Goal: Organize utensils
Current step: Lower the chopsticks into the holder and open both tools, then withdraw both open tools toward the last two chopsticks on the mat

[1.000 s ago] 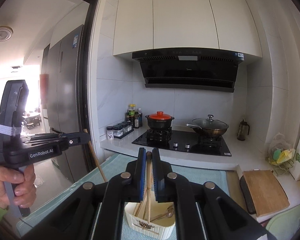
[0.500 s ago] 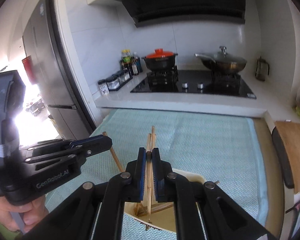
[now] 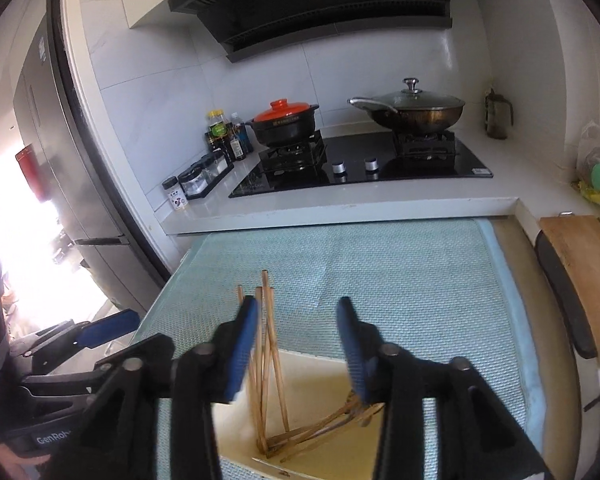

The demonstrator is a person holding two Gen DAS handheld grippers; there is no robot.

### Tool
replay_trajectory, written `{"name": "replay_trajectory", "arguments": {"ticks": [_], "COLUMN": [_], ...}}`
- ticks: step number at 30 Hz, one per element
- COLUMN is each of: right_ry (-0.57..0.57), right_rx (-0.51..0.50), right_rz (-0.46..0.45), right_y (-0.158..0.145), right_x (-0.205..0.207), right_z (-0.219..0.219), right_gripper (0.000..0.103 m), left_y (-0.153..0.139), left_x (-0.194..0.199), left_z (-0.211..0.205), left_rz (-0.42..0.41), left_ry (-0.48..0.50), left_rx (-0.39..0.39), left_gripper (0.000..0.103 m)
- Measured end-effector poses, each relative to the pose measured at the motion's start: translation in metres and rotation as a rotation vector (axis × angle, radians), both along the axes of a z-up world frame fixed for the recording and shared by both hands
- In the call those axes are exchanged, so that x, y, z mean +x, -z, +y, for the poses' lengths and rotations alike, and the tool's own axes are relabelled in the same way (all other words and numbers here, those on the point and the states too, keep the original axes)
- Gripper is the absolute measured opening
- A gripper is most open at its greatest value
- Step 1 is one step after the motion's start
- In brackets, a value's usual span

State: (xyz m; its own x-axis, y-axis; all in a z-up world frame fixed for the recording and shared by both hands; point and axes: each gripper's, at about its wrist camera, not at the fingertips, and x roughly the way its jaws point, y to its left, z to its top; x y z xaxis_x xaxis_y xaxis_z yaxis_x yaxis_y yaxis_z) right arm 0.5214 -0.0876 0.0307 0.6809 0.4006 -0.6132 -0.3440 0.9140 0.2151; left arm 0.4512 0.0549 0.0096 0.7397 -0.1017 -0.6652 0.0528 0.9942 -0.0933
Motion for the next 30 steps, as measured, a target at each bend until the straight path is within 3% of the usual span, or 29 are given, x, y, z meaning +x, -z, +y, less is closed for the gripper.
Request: {"name": "replay_trajectory", "arguments": {"ticks": [7,12,15,21,30], "right_ry": [-0.079,-0.144,-0.114,-0.065,-0.031], "right_rx": [-0.146,-0.210,-0.236,-0.235,-0.212], "right_rz": [-0.092,-0.102,-0.106,-0.065,-0.030], "right_y": [0.000,0.035,0.064,0.109,0.130], "right_x": [-0.096,-0.184,-0.231,-0.281,-0.308], "right_z": [-0.009,-0.017,-0.024,-0.022,-0.016], "right_gripper": [0.055,0.056,0.056,0.056,0.056], "left_y": [0.016,0.057,0.085,0.113,0.138], "left_x": [-0.103,-0.182,-0.213,-0.236,-0.249], "left_z": [0.008,0.015,0.020,0.021,0.031], "left_rz": [0.026,0.063,0.098,0.105,0.113], "left_ry": [0.037,-0.011,-0.080,-0.180,-0.196], "left_rx": [0.176,0.192,0.173,0.165,0.067], "left_gripper": [0.084,0.088,0.088,0.088,0.089]}}
